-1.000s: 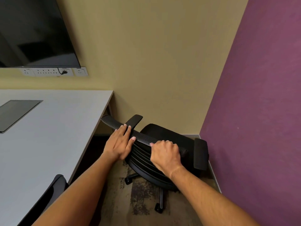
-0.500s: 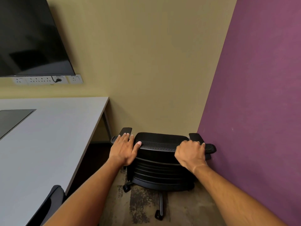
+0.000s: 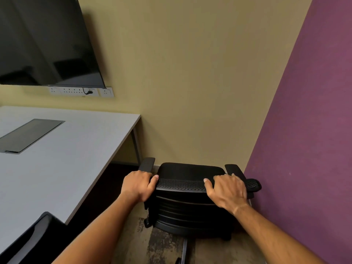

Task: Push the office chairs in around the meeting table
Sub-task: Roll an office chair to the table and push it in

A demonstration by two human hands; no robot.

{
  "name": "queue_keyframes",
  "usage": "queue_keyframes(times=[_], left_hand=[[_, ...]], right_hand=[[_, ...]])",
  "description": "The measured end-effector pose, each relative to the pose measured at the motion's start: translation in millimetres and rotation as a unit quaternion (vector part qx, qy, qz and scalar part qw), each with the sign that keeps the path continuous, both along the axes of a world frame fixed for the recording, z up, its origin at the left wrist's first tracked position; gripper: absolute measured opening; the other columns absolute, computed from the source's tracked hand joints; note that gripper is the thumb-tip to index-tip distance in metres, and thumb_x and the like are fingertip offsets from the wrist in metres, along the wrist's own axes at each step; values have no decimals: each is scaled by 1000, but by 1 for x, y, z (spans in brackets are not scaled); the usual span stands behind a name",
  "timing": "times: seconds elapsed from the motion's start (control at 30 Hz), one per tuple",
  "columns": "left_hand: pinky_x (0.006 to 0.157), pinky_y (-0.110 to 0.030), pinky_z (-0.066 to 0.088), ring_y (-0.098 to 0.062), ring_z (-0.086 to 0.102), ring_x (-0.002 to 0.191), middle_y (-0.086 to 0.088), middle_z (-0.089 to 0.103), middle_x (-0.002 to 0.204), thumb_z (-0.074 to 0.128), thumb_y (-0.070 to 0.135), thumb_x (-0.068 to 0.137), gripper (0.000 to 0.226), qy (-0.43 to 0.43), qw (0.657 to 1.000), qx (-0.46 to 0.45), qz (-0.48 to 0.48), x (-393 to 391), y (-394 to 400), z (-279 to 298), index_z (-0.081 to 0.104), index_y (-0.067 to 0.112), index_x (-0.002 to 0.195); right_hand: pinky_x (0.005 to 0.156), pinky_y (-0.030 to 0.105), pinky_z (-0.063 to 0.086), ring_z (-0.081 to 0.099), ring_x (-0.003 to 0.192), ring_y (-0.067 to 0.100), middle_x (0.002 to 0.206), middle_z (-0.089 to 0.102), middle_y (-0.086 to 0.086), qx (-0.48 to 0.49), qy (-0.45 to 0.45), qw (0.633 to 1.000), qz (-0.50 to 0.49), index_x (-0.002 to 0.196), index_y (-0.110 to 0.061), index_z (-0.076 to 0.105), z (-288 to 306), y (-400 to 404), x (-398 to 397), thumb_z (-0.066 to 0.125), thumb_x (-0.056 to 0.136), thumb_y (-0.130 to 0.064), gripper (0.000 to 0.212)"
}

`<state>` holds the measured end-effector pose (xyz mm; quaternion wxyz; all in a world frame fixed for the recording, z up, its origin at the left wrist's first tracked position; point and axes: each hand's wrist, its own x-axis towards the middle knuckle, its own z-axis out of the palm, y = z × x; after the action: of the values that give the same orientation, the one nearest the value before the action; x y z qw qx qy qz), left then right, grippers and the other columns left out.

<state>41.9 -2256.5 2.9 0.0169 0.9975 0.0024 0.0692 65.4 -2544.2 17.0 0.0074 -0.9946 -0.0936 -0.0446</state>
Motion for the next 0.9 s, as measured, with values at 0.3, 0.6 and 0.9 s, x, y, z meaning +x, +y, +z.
queue_keyframes(times=[0.3, 0.6, 0.9], left_hand=[[61, -30, 37, -14, 58, 71, 4, 63, 74, 7, 59, 88, 67, -37, 997, -22, 62, -31, -24, -11, 63, 25, 74], [67, -30, 46, -13, 58, 69, 5, 63, 70, 10, 56, 91, 64, -52, 989, -26, 136, -44, -40, -13, 62, 25, 69], [63, -31, 46, -14, 55, 63, 5, 58, 64, 16, 54, 93, 60, -51, 974, -15, 222, -34, -35, -4, 56, 23, 62]], right_hand=[[113, 42, 31, 62, 107, 21, 103, 71, 7, -4, -11, 997, 82, 104, -15, 71, -6, -17, 14, 18, 87, -59, 71], [116, 46, 22, 56, 114, 23, 112, 67, 10, -14, -4, 985, 171, 122, -12, 63, -4, 1, 45, 21, 87, -57, 71], [117, 43, 20, 59, 111, 22, 111, 70, 10, -1, -1, 975, 224, 117, -11, 67, -5, 33, 89, 31, 90, -57, 64]])
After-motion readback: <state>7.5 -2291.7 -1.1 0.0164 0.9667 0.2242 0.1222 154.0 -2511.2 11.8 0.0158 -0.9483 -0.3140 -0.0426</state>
